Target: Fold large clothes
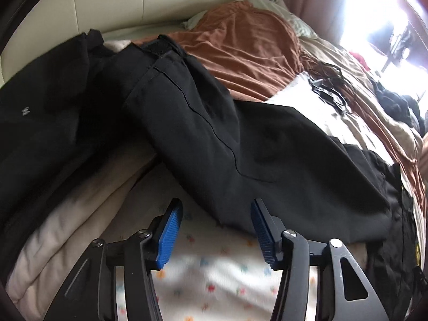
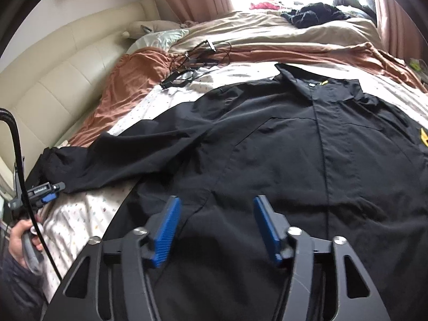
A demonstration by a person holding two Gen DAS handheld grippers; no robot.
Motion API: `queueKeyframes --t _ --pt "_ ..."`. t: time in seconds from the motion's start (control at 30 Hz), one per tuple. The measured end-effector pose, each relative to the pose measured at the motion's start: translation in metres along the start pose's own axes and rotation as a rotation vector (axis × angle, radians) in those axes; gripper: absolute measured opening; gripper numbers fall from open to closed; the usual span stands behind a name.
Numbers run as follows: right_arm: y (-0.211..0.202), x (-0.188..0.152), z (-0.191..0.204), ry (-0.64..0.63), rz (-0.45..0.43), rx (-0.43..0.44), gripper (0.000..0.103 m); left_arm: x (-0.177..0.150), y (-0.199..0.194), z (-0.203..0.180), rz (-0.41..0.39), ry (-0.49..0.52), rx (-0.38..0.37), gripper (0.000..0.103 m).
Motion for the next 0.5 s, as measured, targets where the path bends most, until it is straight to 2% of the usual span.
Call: queueKeyframes --t 0.03,0.07,0.13,0.27,0.4,0.5 --pt "0.006 0.004 0.002 0.002 0.005 0.011 0.043 0.002 0.003 0.0 0.004 -0.003 -0.009 0.023" --pt "0.01 0.006 0.003 0.004 0.007 0.016 0.04 0.004 0.006 0.0 0.017 -0.005 -0.022 0.014" --pt "0.021 0.014 0.006 0.016 0.009 0.03 0.038 0.009 0.004 -0.005 0.005 0.008 -0.047 0.005" --pt "0.046 0.032 0.013 0.024 0.019 0.053 0.028 0.021 -0.019 -0.031 -0.075 0.128 -0.068 0.002" --pt "0.072 0.047 0.022 0.024 0.034 0.068 0.017 0.037 -0.04 -0.046 -0.132 0.156 -0.102 0.001" --pt "0.089 0.057 0.031 0.034 0.036 0.082 0.014 0.053 -0.056 -0.06 -0.175 0.167 -0.128 0.001"
Point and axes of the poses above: each gripper's, at about its wrist camera, not at the fingertips, and y roughly the way its jaws point, z to its left, x to its top, the point moved 3 cm from there along y, roughly the way its jaws point, and after that the axes turned 11 degrees about -x, right-handed, at the moved point
